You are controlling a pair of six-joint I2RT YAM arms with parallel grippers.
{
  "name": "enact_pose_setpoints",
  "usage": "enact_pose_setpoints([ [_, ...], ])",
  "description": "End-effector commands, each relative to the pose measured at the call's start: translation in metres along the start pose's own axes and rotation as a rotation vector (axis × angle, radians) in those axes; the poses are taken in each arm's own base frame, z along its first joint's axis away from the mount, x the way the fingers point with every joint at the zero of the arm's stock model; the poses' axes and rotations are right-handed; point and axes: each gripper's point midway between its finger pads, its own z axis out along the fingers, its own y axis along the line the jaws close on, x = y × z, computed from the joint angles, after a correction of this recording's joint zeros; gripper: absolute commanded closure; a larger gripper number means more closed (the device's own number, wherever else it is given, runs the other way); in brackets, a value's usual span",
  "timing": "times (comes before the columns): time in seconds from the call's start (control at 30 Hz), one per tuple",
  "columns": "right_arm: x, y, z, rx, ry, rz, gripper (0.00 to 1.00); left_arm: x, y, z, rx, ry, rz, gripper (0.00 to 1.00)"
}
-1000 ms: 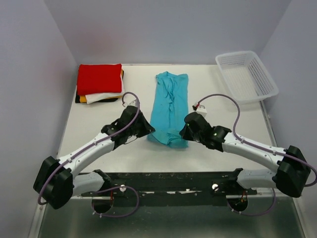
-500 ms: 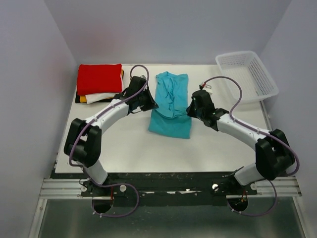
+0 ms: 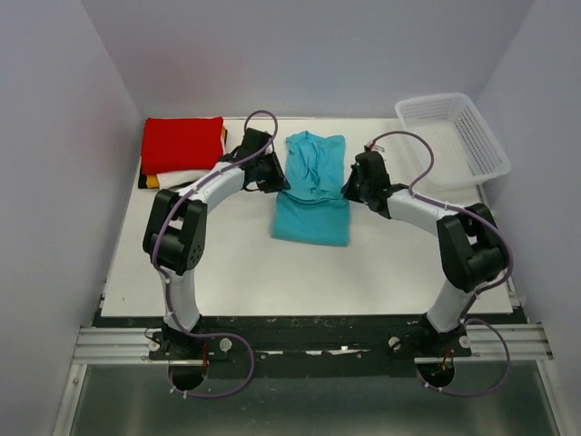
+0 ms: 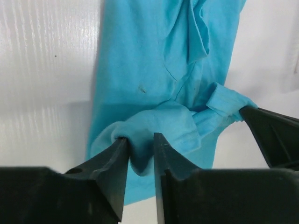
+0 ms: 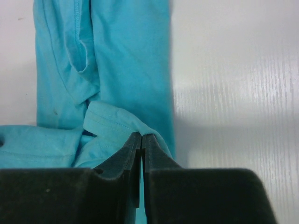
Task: Fold and stack the t-shirts
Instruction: Fold the folded rectangular tshirt in 1/3 of the way
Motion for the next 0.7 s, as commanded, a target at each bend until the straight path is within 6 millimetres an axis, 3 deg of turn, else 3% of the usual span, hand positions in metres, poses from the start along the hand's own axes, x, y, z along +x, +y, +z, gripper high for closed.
enact_pose_setpoints([
  [0.0,-0.016,0.008,0.019,-0.056,-0.02,0.022,0.77,-0.004,0.003,0.011,0.009,0.046,0.022,0.57],
  [0.03,-0.016,0.009,0.022,-0.064,-0.009,0.024,0.56,-0.009,0.001,0.011,0.011,0.043,0.026,0.45],
  [0.07,-0.017,0.011,0.023,-0.069,-0.007,0.024,0.42,-0.013,0.0,0.01,0.008,0.041,0.033,0.35],
  [0.1,-0.018,0.011,0.023,-0.066,-0.005,0.02,0.35,-0.018,-0.002,0.007,0.007,0.033,0.035,0.04],
  [0.2,-0.022,0.013,0.015,-0.07,0.001,-0.01,0.19,-0.029,-0.009,-0.009,0.005,0.004,0.055,0.02],
  [0.23,-0.021,0.014,0.01,-0.088,0.009,-0.032,0.15,-0.03,-0.011,-0.018,0.009,-0.012,0.062,0.01],
  [0.27,-0.019,0.015,0.003,-0.103,0.015,-0.041,0.03,-0.027,-0.011,-0.026,0.013,-0.025,0.064,0.01],
  [0.3,-0.012,0.016,-0.002,-0.124,0.03,-0.055,0.0,-0.025,-0.011,-0.036,0.02,-0.046,0.065,0.01],
  [0.43,0.006,0.034,-0.036,-0.269,0.058,-0.092,0.0,0.007,0.009,-0.064,0.013,-0.076,0.029,0.01],
  [0.53,0.041,0.069,-0.062,-0.476,0.13,-0.146,0.0,0.043,0.031,-0.079,0.018,-0.072,-0.008,0.01],
  [0.6,0.059,0.091,-0.072,-0.569,0.168,-0.194,0.0,0.064,0.044,-0.088,0.022,-0.067,-0.028,0.01],
  [0.67,0.074,0.105,-0.067,-0.591,0.2,-0.232,0.0,0.083,0.058,-0.095,0.007,-0.061,-0.047,0.01],
])
